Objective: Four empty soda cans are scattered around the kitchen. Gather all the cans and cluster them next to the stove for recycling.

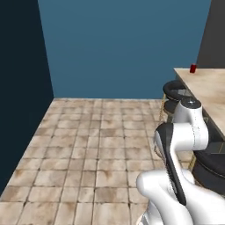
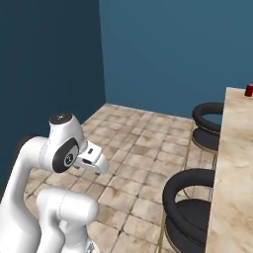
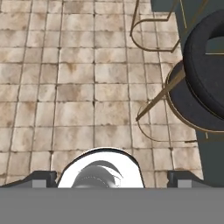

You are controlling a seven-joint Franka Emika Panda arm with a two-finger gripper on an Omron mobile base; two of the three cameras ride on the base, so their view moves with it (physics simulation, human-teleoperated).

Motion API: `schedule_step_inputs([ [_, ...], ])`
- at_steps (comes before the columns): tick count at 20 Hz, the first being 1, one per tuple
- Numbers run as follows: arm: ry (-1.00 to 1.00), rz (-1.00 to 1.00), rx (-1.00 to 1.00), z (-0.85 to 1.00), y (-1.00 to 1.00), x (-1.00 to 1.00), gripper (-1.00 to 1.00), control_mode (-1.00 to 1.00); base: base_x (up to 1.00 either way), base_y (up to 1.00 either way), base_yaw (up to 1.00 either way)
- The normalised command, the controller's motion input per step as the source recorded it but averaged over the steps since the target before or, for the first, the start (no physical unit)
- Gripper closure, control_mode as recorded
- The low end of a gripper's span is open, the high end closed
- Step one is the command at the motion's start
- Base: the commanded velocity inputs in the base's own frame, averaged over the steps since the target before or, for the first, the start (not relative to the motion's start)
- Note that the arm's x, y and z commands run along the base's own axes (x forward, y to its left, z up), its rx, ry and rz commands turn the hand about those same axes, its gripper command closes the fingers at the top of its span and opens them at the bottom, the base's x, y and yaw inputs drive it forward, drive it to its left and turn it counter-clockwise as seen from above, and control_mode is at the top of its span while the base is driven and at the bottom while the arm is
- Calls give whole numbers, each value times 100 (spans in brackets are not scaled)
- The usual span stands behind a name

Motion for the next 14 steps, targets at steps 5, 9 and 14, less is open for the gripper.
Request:
schedule_step_inputs([
  [5, 0, 0, 0, 0, 0, 0, -100, 100, 69, 27, -25],
  [9, 0, 0, 0, 0, 0, 0, -100, 100, 69, 28, -25],
  [14, 0, 0, 0, 0, 0, 0, -100, 100, 68, 31, -21],
])
